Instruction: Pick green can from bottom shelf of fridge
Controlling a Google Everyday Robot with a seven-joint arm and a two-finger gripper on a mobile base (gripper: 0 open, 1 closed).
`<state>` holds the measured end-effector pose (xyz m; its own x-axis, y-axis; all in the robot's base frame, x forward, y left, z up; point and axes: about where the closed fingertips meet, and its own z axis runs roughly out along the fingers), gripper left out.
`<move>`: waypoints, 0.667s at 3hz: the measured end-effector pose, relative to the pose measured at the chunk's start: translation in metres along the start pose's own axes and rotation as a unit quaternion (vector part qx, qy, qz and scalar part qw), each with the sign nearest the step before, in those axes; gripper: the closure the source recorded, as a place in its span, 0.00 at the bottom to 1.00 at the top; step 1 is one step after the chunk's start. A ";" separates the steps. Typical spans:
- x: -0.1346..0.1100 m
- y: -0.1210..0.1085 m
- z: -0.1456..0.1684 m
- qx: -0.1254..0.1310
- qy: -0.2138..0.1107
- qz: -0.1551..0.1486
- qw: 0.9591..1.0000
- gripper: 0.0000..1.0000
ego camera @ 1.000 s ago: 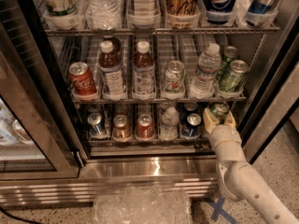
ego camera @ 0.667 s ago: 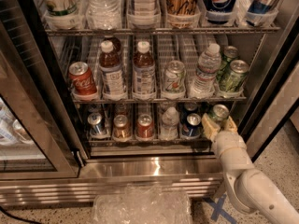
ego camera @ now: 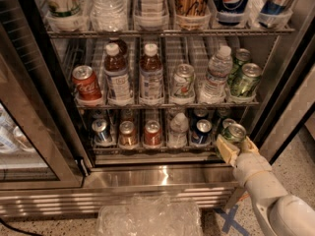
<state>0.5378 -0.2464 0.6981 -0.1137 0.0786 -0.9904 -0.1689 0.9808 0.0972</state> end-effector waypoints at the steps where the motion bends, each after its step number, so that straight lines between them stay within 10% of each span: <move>1: -0.015 0.005 -0.018 -0.033 -0.008 0.014 0.999 1.00; 2: -0.015 0.005 -0.018 -0.033 -0.008 0.014 0.999 1.00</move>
Offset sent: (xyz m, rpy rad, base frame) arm -0.0131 -0.0027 0.0144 0.0316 -0.0129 0.0375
